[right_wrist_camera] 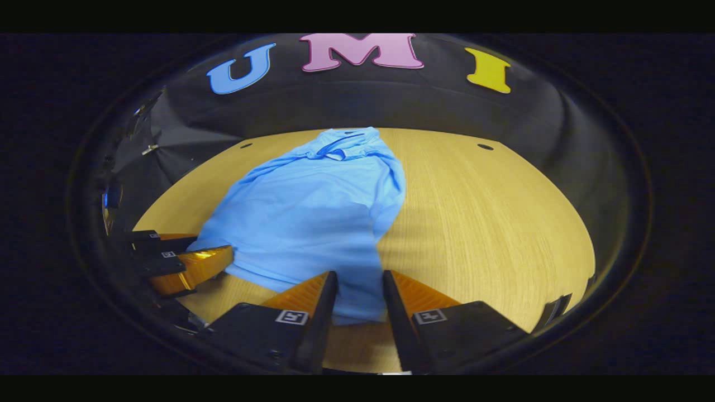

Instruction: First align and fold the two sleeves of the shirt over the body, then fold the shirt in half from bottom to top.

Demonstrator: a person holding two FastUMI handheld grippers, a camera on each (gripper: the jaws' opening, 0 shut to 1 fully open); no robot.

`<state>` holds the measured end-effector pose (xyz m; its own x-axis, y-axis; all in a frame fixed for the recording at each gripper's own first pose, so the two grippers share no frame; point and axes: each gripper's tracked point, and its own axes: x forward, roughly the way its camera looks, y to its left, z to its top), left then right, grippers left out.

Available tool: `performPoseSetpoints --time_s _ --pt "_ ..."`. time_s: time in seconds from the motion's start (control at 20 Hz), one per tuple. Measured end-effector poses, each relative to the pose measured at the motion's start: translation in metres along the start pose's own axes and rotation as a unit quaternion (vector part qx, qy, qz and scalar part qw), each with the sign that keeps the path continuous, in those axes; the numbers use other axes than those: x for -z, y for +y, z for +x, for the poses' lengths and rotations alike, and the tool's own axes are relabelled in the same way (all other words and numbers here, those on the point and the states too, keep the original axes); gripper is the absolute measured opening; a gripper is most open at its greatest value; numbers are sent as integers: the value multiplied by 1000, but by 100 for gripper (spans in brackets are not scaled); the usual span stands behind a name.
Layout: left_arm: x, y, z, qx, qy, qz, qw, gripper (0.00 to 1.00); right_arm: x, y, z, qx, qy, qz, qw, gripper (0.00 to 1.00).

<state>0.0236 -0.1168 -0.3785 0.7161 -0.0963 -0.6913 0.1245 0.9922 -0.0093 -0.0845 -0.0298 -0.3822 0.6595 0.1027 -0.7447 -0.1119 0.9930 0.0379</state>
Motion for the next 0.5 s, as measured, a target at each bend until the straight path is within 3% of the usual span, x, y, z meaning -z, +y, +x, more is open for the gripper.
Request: performPoseSetpoints --time_s 0.05,0.1,0.15,0.2,0.25,0.3,0.35,0.4,0.5 --pt "-2 -4 1 5 -2 -5 1000 54 3 5 2 -9 4 0 1000 47" --pt "-2 -9 2 13 -1 -6 1000 36 0 4 0 -5 7 0 1000 32" --pt "-5 -12 -1 15 0 -4 1000 27 -1 6 0 -10 8 -1 1000 18" --pt "-5 -12 -1 16 0 -2 1000 18 1 7 0 -13 10 1 1000 8" --pt "-6 -13 -1 19 3 -10 1000 10 2 9 1 -27 19 12 999 6" --pt "-9 -11 0 24 11 -21 999 7 1 9 -1 -45 31 32 998 11" --pt "-9 -11 1 25 17 -20 999 7 0 8 0 -49 37 41 997 0" --pt "-9 -11 0 24 26 -17 999 6 1 7 -1 -52 45 44 997 5" --pt "-20 -14 -8 30 21 -15 999 6 -7 5 -4 -55 45 42 997 5"
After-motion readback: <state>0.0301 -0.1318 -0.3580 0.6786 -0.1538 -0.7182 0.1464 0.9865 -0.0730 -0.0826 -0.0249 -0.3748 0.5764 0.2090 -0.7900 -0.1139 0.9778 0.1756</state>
